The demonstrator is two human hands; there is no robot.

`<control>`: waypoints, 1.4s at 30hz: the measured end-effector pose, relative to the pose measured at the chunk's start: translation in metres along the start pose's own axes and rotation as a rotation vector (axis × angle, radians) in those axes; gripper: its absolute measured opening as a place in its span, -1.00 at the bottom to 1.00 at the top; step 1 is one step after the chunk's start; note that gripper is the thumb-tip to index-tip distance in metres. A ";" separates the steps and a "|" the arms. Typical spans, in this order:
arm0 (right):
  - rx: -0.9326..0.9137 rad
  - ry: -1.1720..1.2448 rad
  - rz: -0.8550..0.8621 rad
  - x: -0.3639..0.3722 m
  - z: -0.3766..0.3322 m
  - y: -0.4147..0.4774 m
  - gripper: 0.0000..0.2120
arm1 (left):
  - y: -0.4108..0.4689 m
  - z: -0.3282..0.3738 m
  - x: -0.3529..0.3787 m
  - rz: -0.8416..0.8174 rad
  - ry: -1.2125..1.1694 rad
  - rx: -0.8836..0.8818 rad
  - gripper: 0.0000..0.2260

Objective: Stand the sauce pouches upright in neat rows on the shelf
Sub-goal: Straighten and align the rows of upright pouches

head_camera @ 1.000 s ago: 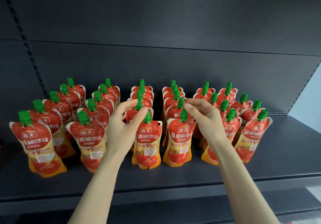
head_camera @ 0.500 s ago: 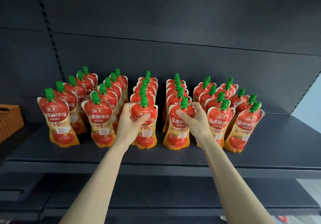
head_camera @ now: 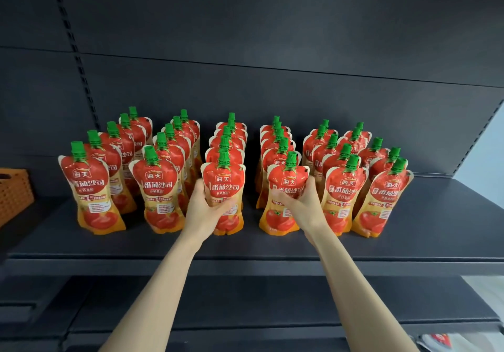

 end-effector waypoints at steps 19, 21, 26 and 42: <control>0.000 -0.032 -0.068 0.011 0.014 0.000 -0.40 | 0.005 -0.025 0.011 -0.090 -0.013 -0.042 -0.47; 0.002 -0.045 -0.067 0.011 0.015 0.000 -0.39 | 0.006 -0.025 0.011 -0.089 -0.011 -0.043 -0.47; -0.001 -0.051 -0.066 0.010 0.013 -0.001 -0.40 | 0.006 -0.028 0.012 -0.101 -0.011 -0.040 -0.51; 0.012 -0.071 -0.059 0.011 0.014 -0.001 -0.39 | 0.007 -0.025 0.008 -0.092 0.000 -0.023 -0.47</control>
Point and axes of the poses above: each hand's wrist, its own y-axis towards the middle knuckle, its own x-axis out of the palm, z = x × y, the point moved 9 cm from there along y, towards the middle knuckle, and after that the axes turned 3 degrees about -x, right-handed, at the moved point
